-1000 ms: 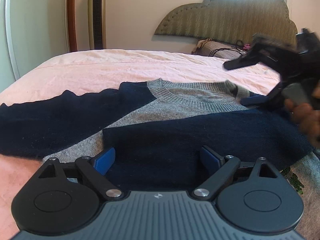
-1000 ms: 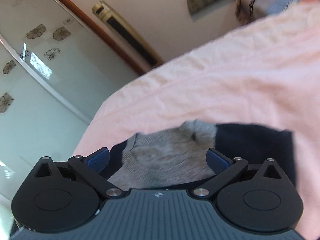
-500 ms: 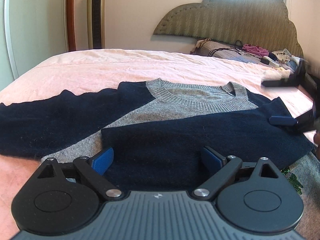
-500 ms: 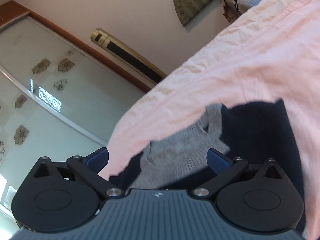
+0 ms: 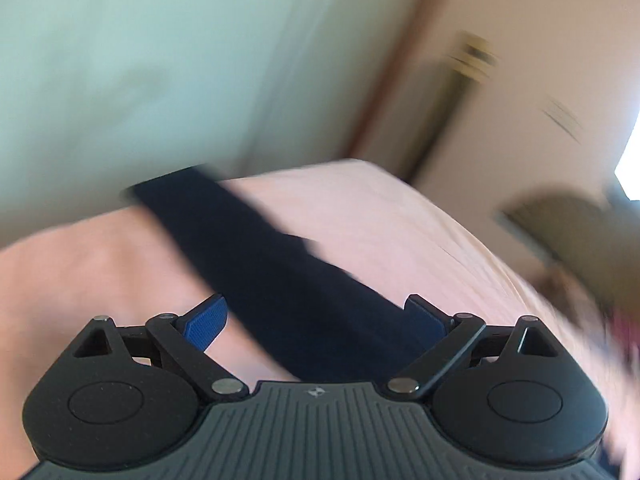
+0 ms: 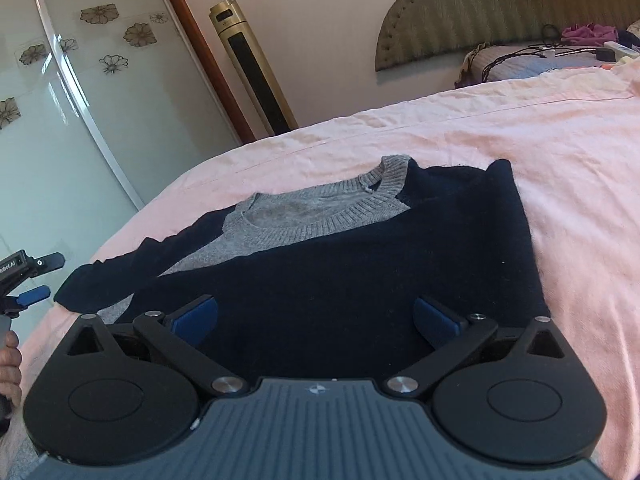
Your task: Fold small clothes
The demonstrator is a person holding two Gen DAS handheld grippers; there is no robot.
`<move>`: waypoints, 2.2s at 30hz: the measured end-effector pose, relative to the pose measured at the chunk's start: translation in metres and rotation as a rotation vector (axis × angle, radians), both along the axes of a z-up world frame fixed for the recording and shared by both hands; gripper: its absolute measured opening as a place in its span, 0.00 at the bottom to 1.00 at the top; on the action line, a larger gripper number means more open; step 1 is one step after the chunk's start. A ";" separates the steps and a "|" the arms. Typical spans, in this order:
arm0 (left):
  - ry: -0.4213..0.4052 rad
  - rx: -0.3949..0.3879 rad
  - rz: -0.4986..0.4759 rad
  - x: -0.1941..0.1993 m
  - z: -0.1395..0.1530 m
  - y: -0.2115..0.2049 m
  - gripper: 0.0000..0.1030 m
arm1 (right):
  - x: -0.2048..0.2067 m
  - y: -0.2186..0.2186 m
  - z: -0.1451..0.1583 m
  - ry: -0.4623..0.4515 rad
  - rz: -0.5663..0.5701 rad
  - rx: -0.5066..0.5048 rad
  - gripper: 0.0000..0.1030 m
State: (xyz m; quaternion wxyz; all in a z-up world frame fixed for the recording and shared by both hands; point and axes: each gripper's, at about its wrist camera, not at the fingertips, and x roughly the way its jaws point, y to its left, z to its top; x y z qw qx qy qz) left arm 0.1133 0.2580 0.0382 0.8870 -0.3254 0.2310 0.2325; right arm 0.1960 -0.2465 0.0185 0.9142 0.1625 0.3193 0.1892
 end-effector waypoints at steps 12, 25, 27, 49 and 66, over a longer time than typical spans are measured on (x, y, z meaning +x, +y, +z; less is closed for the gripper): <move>0.223 0.156 0.081 0.068 -0.020 0.054 0.17 | 0.000 -0.005 -0.004 -0.007 -0.013 0.045 1.00; -0.030 0.551 -0.634 0.044 0.030 -0.200 0.07 | 0.001 -0.004 -0.004 -0.007 -0.013 0.043 1.00; 0.003 0.578 -0.837 0.031 0.011 -0.257 0.10 | 0.001 -0.004 -0.005 -0.007 -0.013 0.045 1.00; 0.058 0.305 -0.744 -0.033 -0.037 -0.239 0.95 | 0.024 0.041 0.036 0.154 0.102 0.115 0.86; 0.028 0.257 -0.737 -0.035 -0.038 -0.233 0.96 | 0.058 -0.011 0.064 0.139 0.029 -0.019 0.11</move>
